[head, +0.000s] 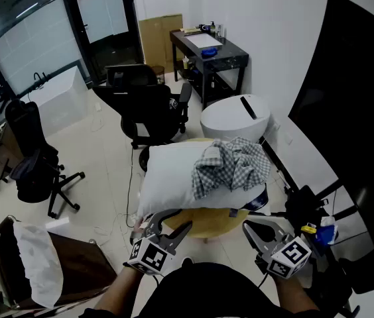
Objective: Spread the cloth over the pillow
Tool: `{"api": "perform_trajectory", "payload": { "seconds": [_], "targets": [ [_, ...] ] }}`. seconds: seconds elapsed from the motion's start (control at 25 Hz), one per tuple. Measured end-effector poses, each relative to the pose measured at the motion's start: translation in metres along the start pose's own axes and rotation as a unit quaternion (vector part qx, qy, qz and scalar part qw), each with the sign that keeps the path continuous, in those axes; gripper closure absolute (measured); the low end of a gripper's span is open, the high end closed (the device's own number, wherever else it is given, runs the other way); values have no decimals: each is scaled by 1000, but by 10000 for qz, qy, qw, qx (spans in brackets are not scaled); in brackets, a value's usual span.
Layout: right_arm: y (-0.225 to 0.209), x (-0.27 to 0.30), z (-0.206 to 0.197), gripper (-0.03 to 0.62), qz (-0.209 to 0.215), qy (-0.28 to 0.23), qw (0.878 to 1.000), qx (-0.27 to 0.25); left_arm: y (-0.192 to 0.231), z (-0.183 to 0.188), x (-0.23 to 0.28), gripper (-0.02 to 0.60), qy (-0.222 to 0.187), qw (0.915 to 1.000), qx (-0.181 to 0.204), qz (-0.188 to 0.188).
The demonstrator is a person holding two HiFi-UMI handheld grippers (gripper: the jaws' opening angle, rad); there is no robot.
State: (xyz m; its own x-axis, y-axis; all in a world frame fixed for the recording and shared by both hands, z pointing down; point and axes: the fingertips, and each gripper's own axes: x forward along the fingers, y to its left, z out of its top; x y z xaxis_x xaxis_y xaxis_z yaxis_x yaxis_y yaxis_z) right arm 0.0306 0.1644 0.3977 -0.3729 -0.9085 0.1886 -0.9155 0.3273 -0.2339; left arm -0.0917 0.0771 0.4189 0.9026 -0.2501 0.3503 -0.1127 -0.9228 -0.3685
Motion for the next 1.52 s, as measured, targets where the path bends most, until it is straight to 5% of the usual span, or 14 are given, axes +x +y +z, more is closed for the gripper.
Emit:
{"api": "perform_trajectory", "payload": {
  "seconds": [0.56, 1.12, 1.52],
  "targets": [
    [-16, 55, 8, 543, -351, 154, 9986, -377, 50, -55, 38, 428, 308, 9991, -225, -186],
    [-97, 90, 2, 518, 36, 469, 9980, -427, 105, -107, 181, 400, 1679, 9854, -292, 15],
    [-126, 112, -19, 496, 405, 1034, 9852, -1309, 111, -131, 226, 388, 2023, 9758, -818, -110]
  ]
}}
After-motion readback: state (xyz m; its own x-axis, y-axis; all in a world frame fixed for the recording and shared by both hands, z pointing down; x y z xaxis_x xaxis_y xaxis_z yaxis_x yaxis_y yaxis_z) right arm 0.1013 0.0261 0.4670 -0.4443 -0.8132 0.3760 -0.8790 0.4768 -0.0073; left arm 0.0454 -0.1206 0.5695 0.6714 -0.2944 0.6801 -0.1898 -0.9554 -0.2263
